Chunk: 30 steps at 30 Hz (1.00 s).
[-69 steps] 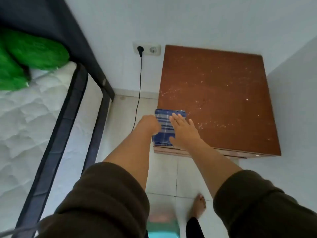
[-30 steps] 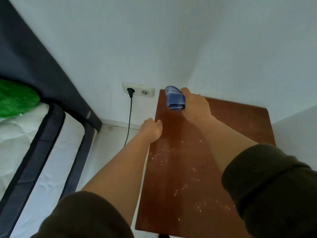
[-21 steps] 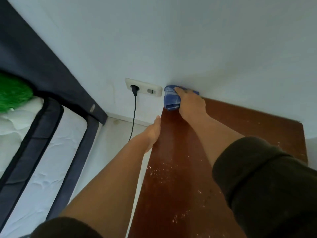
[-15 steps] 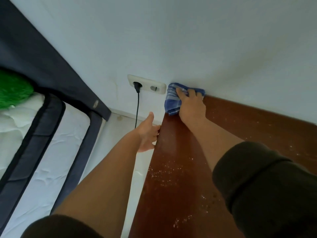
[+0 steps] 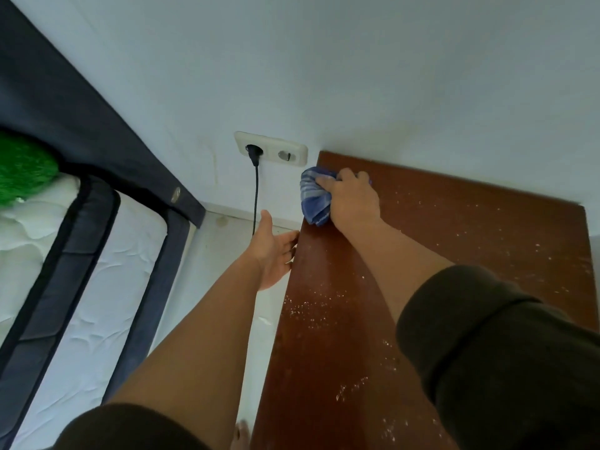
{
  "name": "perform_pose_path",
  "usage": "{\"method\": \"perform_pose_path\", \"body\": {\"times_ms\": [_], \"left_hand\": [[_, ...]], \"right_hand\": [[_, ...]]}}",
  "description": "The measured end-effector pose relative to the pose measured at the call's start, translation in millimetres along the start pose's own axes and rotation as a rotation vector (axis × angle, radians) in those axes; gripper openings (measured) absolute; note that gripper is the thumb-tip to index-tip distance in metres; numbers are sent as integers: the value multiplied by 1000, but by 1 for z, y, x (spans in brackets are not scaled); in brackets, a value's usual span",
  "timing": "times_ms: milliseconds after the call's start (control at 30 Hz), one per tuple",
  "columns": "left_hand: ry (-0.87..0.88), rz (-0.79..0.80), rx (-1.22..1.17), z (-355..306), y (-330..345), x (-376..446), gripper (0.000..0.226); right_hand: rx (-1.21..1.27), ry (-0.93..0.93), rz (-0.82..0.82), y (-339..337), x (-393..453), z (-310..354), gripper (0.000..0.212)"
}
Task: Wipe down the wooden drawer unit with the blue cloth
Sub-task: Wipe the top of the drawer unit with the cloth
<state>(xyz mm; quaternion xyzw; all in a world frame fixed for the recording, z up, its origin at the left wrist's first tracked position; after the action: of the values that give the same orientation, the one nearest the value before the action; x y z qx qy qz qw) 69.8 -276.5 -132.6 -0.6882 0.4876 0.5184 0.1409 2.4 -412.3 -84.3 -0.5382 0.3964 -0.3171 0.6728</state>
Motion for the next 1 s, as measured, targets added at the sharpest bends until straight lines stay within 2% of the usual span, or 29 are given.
{"method": "perform_pose_path", "body": {"times_ms": [233, 333, 400, 567, 667, 800, 900, 1000], "left_hand": [[69, -142, -112, 20, -8, -36, 88], [76, -174, -25, 30, -12, -57, 86], [58, -200, 59, 39, -18, -67, 74], [5, -170, 218, 61, -22, -85, 84], [53, -220, 494, 58, -22, -92, 87], [290, -370, 1144, 20, -12, -92, 46], [421, -367, 1212, 4, 6, -73, 51], [458, -337, 1450, 1, 32, -42, 65]], "right_hand": [[31, -35, 78, 15, -102, 33, 45], [22, -41, 106, 23, -144, 43, 44], [18, -37, 126, 29, -167, 49, 43], [29, -10, 184, 40, -206, 59, 43], [35, -45, 205, 38, -208, 58, 43], [84, -42, 90, 14, -174, 30, 41], [98, 44, -43, -10, -133, -13, 40], [108, 93, -112, -25, -87, -53, 38]]}}
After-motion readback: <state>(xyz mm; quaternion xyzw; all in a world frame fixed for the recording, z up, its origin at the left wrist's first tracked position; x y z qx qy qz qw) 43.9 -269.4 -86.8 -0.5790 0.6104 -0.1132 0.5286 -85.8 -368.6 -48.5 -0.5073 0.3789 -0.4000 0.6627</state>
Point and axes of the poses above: each hand's wrist, its own x-axis towards the middle knuckle, its own y-axis out of the palm, z = x × y, the point moved 7 cm from there along x, towards the middle knuckle, and after that the axes turned 3 degrees about -z, right-handed, at the moved point
